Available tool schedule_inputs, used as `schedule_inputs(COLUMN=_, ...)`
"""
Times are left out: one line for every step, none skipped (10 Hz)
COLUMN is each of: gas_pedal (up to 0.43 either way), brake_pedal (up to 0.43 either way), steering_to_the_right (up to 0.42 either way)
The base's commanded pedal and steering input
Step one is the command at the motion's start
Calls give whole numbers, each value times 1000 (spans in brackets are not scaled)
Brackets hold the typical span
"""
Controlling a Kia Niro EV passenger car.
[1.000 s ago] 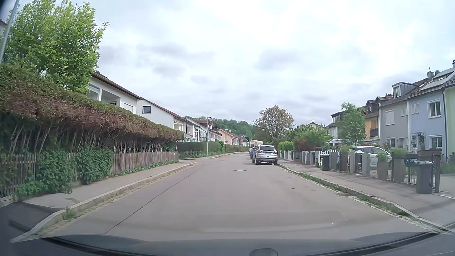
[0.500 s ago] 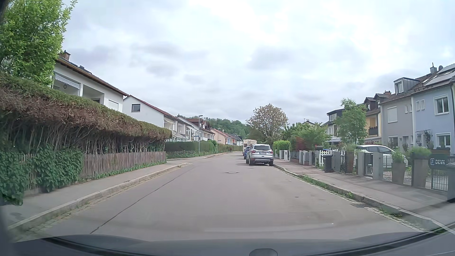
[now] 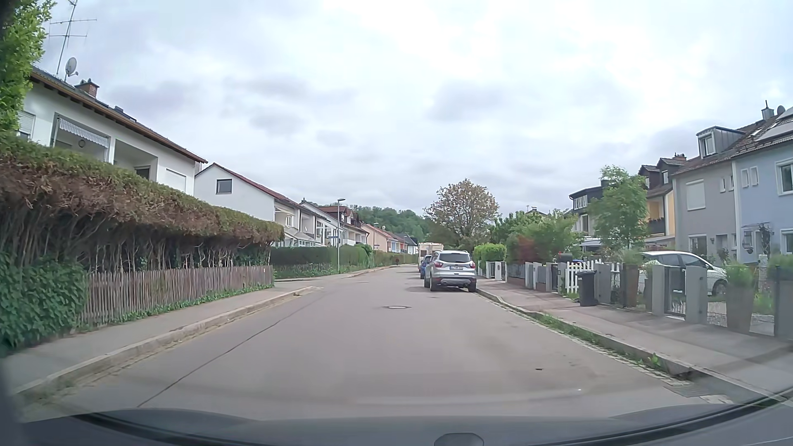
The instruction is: Follow the waypoints while adhering to traffic rules and regulations
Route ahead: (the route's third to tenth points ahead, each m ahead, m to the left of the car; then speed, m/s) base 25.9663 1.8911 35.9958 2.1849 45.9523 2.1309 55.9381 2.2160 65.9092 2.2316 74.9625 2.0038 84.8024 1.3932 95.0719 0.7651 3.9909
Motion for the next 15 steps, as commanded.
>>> schedule_inputs(gas_pedal=98, brake_pedal=0, steering_to_the_right=-6)
schedule_inputs(gas_pedal=98, brake_pedal=0, steering_to_the_right=-12)
schedule_inputs(gas_pedal=98, brake_pedal=0, steering_to_the_right=-19)
schedule_inputs(gas_pedal=87, brake_pedal=0, steering_to_the_right=-24)
schedule_inputs(gas_pedal=87, brake_pedal=0, steering_to_the_right=-29)
schedule_inputs(gas_pedal=87, brake_pedal=0, steering_to_the_right=-30)
schedule_inputs(gas_pedal=87, brake_pedal=0, steering_to_the_right=-31)
schedule_inputs(gas_pedal=87, brake_pedal=0, steering_to_the_right=-31)
schedule_inputs(gas_pedal=87, brake_pedal=0, steering_to_the_right=-31)
schedule_inputs(gas_pedal=87, brake_pedal=0, steering_to_the_right=-31)
schedule_inputs(gas_pedal=87, brake_pedal=0, steering_to_the_right=-31)
schedule_inputs(gas_pedal=87, brake_pedal=0, steering_to_the_right=-31)
schedule_inputs(gas_pedal=87, brake_pedal=0, steering_to_the_right=-31)
schedule_inputs(gas_pedal=87, brake_pedal=0, steering_to_the_right=-32)
schedule_inputs(gas_pedal=87, brake_pedal=0, steering_to_the_right=-34)
